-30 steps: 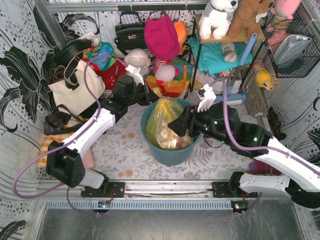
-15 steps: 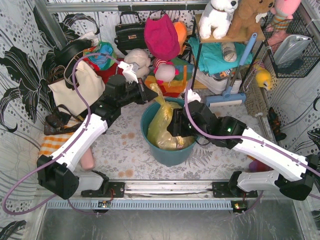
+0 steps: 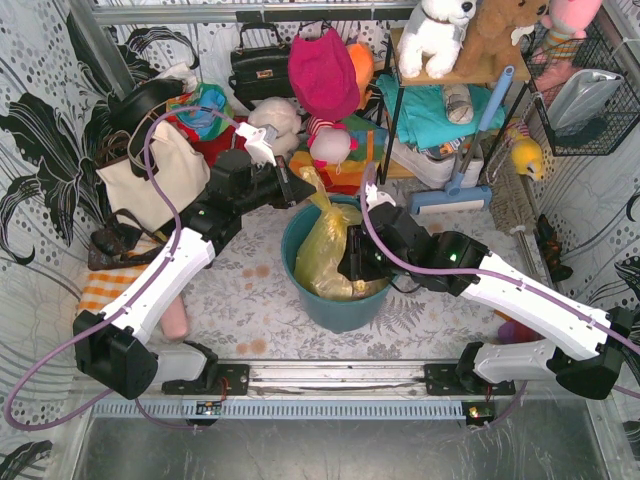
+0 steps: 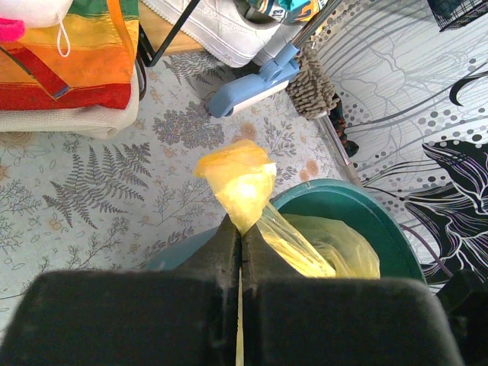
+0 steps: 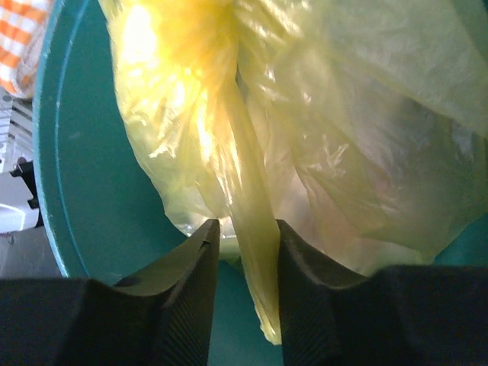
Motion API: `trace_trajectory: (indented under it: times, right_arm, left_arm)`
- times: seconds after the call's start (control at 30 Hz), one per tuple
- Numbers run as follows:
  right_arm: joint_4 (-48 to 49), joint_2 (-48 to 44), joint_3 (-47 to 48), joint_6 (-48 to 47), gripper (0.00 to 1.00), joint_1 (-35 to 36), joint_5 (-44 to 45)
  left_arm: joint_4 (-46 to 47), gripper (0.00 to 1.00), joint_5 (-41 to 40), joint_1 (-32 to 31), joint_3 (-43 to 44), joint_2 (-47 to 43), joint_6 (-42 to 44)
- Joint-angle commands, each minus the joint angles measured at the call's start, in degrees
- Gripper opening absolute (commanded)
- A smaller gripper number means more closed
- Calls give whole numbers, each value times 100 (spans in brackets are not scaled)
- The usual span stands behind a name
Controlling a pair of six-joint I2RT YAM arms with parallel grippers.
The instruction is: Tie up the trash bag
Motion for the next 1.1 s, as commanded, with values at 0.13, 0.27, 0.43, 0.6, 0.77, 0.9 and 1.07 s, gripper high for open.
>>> trace_trajectory:
  times: [0.13, 0.27, 0.43, 0.6, 0.77, 0.9, 1.07]
  right_arm:
    - [-192, -278, 122, -142, 12, -24, -502]
    - [121, -377, 74, -122, 0, -24, -625]
    - [750, -597, 113, -163, 0, -22, -660]
    - [790, -619, 906, -368, 0, -24, -730]
    - [1047, -876, 634, -282, 0, -18, -983]
    - [1242, -1165, -268, 70, 0, -24, -992]
    - [1813, -1505, -1175, 486, 0, -24, -1105]
  left_arm:
    - [168, 0, 48, 30, 235, -31, 16]
    - [172, 0, 47, 29, 250, -39, 11]
    - [120, 0, 41, 30, 426, -43, 61]
    - [19, 0, 127, 27, 1071, 114, 248]
    - [165, 0, 145, 25, 1261, 127, 216]
    - [405, 0, 180, 17, 765, 134, 93]
    - [788, 0, 243, 5, 58, 312, -63]
